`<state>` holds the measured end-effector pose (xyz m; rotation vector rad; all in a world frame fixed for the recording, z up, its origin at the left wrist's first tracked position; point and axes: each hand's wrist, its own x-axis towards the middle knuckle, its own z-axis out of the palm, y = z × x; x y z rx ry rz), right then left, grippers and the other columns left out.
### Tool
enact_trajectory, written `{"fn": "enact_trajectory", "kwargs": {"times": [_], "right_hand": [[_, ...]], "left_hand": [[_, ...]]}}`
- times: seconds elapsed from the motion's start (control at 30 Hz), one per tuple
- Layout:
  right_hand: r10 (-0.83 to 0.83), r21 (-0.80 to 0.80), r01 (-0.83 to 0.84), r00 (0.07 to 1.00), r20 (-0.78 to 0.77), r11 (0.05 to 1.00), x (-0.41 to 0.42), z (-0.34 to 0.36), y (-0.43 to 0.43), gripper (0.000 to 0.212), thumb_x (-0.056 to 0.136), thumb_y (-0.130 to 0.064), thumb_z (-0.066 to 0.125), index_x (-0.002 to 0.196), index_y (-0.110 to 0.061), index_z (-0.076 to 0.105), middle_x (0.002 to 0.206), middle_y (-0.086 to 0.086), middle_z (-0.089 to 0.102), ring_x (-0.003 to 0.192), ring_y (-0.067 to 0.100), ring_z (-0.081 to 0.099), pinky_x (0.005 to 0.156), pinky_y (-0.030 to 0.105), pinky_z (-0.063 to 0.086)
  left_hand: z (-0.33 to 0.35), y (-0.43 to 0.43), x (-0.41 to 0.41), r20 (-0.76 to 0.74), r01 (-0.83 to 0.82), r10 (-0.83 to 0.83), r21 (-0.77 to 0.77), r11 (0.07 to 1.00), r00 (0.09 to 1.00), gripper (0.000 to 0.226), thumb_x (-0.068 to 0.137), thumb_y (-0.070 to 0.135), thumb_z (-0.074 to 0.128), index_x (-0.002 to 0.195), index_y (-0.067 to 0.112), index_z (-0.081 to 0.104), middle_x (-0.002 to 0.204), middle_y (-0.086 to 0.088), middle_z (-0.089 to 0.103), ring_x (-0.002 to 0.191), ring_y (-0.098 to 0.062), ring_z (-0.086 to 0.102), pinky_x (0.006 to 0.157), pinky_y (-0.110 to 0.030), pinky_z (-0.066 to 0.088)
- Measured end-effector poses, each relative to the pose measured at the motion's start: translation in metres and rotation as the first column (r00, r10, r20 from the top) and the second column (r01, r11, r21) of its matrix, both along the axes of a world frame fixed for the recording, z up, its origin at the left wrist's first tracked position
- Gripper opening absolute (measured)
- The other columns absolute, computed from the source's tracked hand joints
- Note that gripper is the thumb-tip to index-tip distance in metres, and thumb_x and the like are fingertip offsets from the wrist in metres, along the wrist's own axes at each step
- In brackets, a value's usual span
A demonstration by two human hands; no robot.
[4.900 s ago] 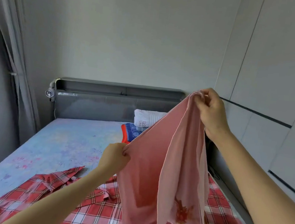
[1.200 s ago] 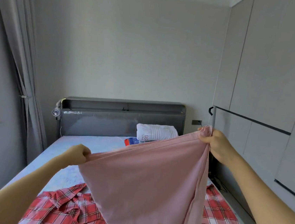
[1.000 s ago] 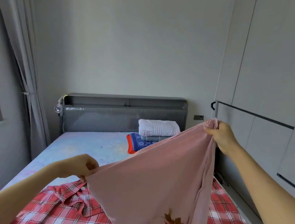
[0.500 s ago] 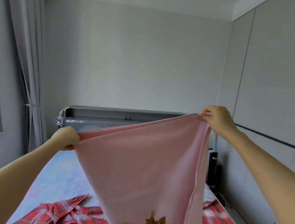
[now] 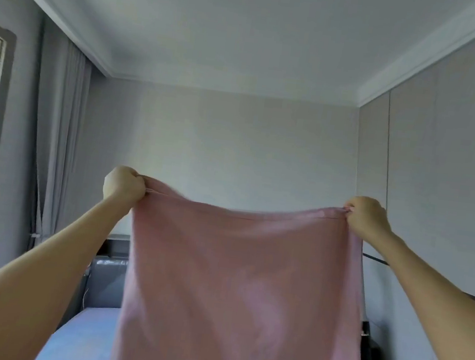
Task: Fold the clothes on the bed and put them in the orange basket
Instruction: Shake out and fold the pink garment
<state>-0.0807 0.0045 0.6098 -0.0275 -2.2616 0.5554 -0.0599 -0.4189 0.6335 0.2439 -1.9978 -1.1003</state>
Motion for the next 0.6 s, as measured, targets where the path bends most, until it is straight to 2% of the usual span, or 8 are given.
{"fn": "enact_trajectory", "kwargs": {"times": [0.07, 0.17, 0.27, 0.33, 0.4, 0.5, 0.53, 0.6], "right_hand": [[-0.046, -0.074, 0.042, 0.997, -0.057, 0.996, -0.011, -0.005, 0.001, 0.023, 0.086, 0.003, 0.050, 0.095, -0.002, 0.070, 0.099, 0.020, 0.066, 0.095, 0.037, 0.060, 0.067, 0.027, 0.036], [-0.158, -0.017, 0.157, 0.974, -0.165, 0.987, -0.033, -0.007, -0.015, 0.027, 0.087, 0.000, 0.048, 0.103, -0.010, 0.068, 0.100, 0.017, 0.065, 0.093, 0.036, 0.059, 0.066, 0.027, 0.034], [-0.131, 0.028, 0.138, 0.978, -0.159, 0.990, -0.053, 0.001, -0.023, 0.024, 0.088, -0.006, 0.049, 0.100, -0.016, 0.067, 0.104, 0.015, 0.064, 0.093, 0.035, 0.059, 0.069, 0.027, 0.035], [-0.064, -0.072, 0.055, 0.991, -0.117, 0.996, -0.072, 0.012, -0.027, 0.023, 0.089, -0.004, 0.046, 0.095, -0.017, 0.063, 0.098, 0.015, 0.065, 0.082, 0.033, 0.061, 0.065, 0.028, 0.042], [0.054, -0.288, -0.081, 0.994, -0.099, 0.954, -0.091, 0.020, -0.035, 0.023, 0.092, -0.002, 0.038, 0.091, -0.017, 0.056, 0.086, 0.014, 0.062, 0.059, 0.029, 0.064, 0.051, 0.029, 0.052], [0.106, -0.502, -0.084, 0.994, 0.016, 0.861, -0.143, 0.008, -0.041, 0.026, 0.090, 0.005, 0.035, 0.092, -0.010, 0.056, 0.084, 0.015, 0.060, 0.050, 0.029, 0.064, 0.039, 0.028, 0.052], [0.111, -0.518, -0.033, 0.986, 0.121, 0.855, -0.165, -0.007, -0.040, 0.025, 0.088, 0.008, 0.036, 0.092, -0.005, 0.058, 0.081, 0.018, 0.062, 0.053, 0.032, 0.066, 0.043, 0.032, 0.054], [0.162, -0.479, 0.064, 0.895, 0.416, 0.875, -0.205, -0.044, -0.044, 0.017, 0.086, 0.010, 0.044, 0.085, 0.003, 0.059, 0.070, 0.021, 0.062, 0.061, 0.035, 0.068, 0.046, 0.038, 0.056]], "left_hand": [[-0.005, -0.016, -0.014, -0.009, -0.052, 0.053, 0.071, 0.996, 0.999, 0.027, 0.079, -0.006, 0.042, 0.054, 0.003, 0.047, 0.053, -0.011, 0.043, 0.066, -0.030, 0.050, 0.060, -0.032, 0.041], [-0.007, -0.029, -0.039, -0.055, -0.002, 0.014, 0.209, 0.978, 0.998, 0.031, 0.081, -0.009, 0.039, 0.054, 0.006, 0.043, 0.050, -0.010, 0.044, 0.064, -0.026, 0.050, 0.053, -0.029, 0.040], [-0.003, -0.037, -0.060, -0.121, 0.170, -0.123, 0.534, 0.828, 0.985, 0.033, 0.080, -0.018, 0.041, 0.057, 0.005, 0.042, 0.039, -0.005, 0.047, 0.050, -0.019, 0.055, 0.045, -0.025, 0.045], [0.001, -0.040, -0.075, -0.218, 0.254, -0.145, 0.636, 0.729, 0.965, 0.032, 0.079, -0.022, 0.043, 0.059, 0.003, 0.045, 0.031, -0.003, 0.048, 0.033, -0.017, 0.053, 0.036, -0.021, 0.045], [0.003, -0.043, -0.095, -0.271, 0.323, -0.185, 0.663, 0.676, 0.945, 0.030, 0.080, -0.023, 0.044, 0.062, 0.001, 0.049, 0.040, -0.009, 0.054, 0.025, -0.015, 0.050, 0.029, -0.021, 0.044], [-0.016, -0.053, -0.134, -0.066, 0.290, -0.338, 0.681, 0.673, 0.939, 0.021, 0.087, -0.021, 0.040, 0.079, -0.005, 0.051, 0.069, -0.012, 0.045, 0.034, -0.022, 0.055, 0.027, -0.022, 0.042], [-0.031, -0.055, -0.146, 0.053, 0.267, -0.413, 0.686, 0.676, 0.909, 0.017, 0.090, -0.019, 0.038, 0.086, -0.008, 0.050, 0.071, -0.013, 0.044, 0.032, -0.022, 0.054, 0.026, -0.022, 0.041], [-0.065, -0.058, -0.173, 0.232, 0.213, -0.489, 0.688, 0.694, 0.841, 0.015, 0.090, -0.016, 0.041, 0.078, -0.012, 0.049, 0.065, -0.015, 0.049, 0.024, -0.021, 0.050, 0.025, -0.024, 0.041]]}}
